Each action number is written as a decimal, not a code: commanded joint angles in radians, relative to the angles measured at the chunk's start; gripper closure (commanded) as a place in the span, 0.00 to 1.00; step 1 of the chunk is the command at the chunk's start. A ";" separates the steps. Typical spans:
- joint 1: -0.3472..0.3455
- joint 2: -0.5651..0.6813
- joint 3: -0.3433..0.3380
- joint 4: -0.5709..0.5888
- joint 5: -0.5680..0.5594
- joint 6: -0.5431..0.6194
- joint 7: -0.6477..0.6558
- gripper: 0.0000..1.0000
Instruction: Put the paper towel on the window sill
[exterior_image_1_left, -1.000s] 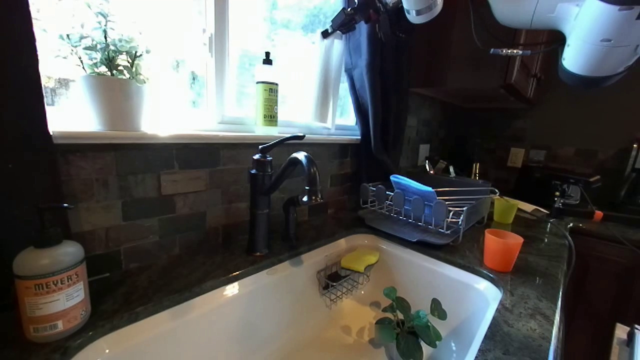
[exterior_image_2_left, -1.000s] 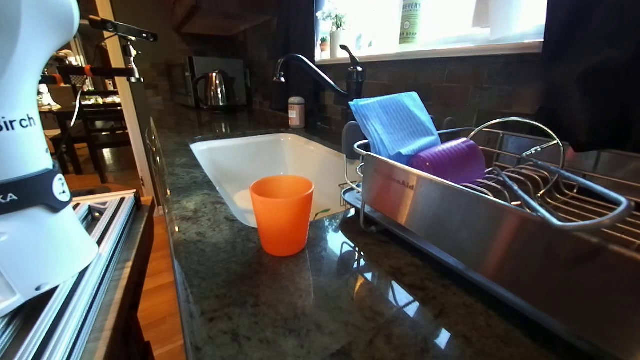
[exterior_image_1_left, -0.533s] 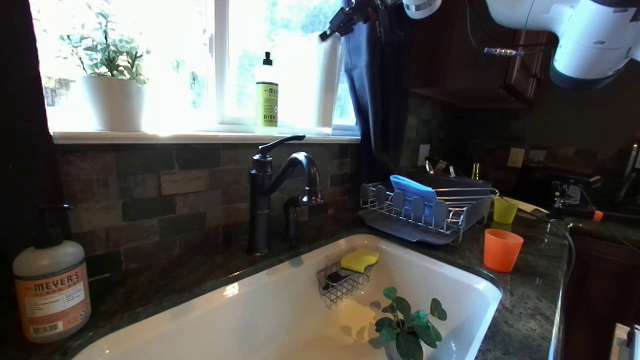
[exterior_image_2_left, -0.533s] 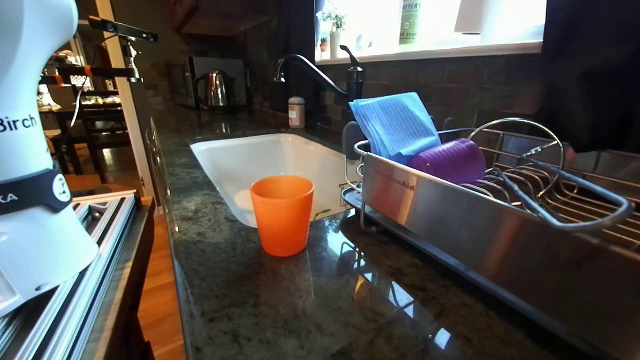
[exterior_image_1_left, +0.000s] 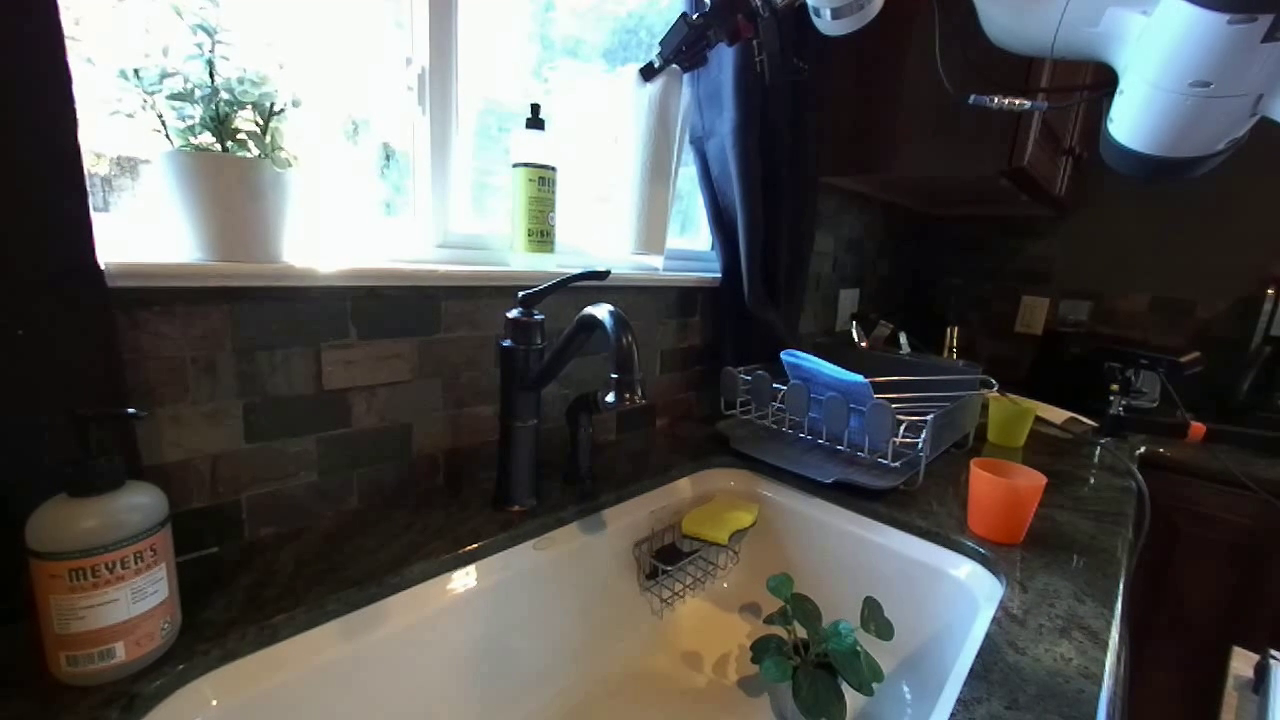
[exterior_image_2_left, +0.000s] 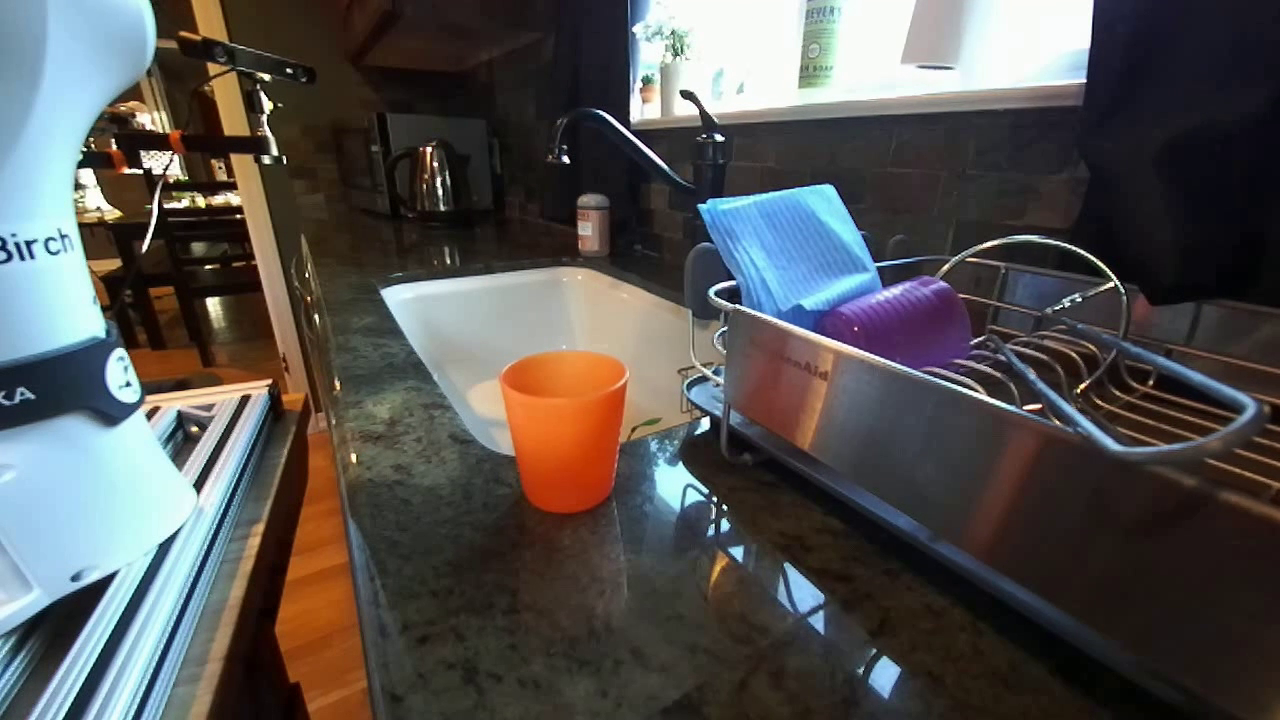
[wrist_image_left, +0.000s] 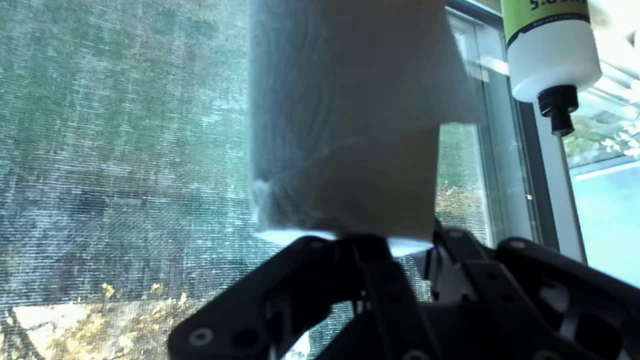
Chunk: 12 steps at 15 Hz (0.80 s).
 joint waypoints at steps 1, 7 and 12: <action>0.003 -0.011 0.015 0.011 -0.026 -0.052 0.071 0.95; 0.010 0.011 -0.037 0.005 -0.108 -0.045 0.156 0.95; 0.027 0.008 -0.057 0.011 -0.173 -0.018 0.160 0.95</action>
